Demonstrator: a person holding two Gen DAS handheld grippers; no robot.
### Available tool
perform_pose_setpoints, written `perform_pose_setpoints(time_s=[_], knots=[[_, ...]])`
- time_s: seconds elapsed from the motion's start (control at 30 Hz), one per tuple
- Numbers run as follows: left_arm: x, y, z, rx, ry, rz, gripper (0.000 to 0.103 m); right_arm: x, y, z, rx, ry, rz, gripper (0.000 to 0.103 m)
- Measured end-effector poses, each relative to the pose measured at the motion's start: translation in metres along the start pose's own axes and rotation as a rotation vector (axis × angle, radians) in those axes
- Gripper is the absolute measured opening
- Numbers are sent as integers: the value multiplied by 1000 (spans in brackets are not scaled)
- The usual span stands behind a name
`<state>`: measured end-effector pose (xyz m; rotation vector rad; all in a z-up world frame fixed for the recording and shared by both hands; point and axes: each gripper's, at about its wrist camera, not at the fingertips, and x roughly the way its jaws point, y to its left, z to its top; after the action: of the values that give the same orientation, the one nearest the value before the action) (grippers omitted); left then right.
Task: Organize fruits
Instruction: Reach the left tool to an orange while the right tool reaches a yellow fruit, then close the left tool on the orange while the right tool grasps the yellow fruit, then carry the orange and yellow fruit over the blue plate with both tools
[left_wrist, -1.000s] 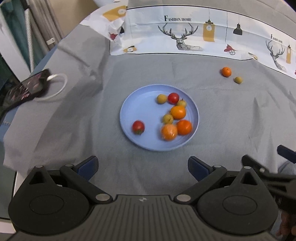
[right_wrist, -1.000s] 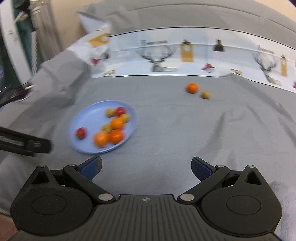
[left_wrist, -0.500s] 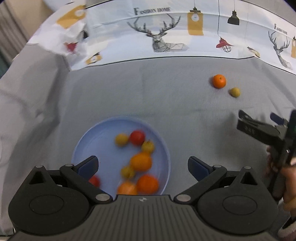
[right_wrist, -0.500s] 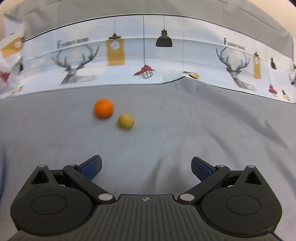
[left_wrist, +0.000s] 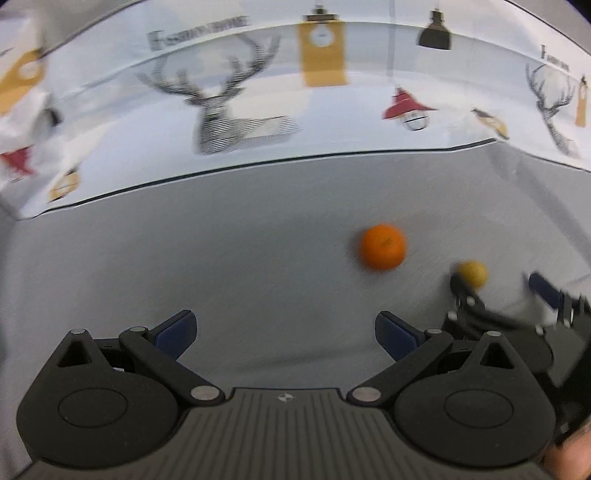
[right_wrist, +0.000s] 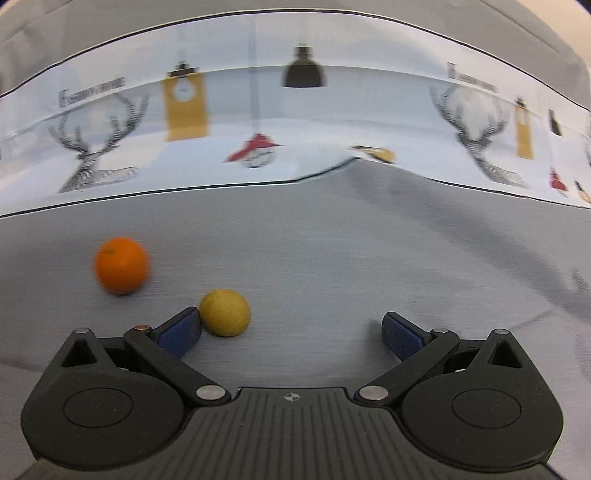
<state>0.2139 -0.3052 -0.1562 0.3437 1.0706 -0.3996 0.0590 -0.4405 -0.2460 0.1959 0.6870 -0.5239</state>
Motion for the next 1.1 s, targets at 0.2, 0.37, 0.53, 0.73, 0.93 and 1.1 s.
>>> perform_pose_setpoints(time_s=[0.2, 0.37, 0.53, 0.73, 0.93, 1.1], knots=[[47, -38, 21, 84, -3, -49, 103, 9, -37, 3, 60, 17, -38, 102], [73, -48, 34, 117, 7, -47, 103, 8, -38, 0, 62, 18, -65, 102], [81, -43, 40, 96, 24, -69, 102, 9, -37, 0, 62, 9, -72, 102], [56, -48, 35, 136, -25, -112, 40, -2, -29, 5, 60, -6, -14, 26], [14, -33, 7, 61, 27, -156, 40, -7, -33, 6, 93, -57, -62, 26], [-53, 0, -39, 10, 60, -158, 40, -34, -44, 10, 160, -71, -115, 26]])
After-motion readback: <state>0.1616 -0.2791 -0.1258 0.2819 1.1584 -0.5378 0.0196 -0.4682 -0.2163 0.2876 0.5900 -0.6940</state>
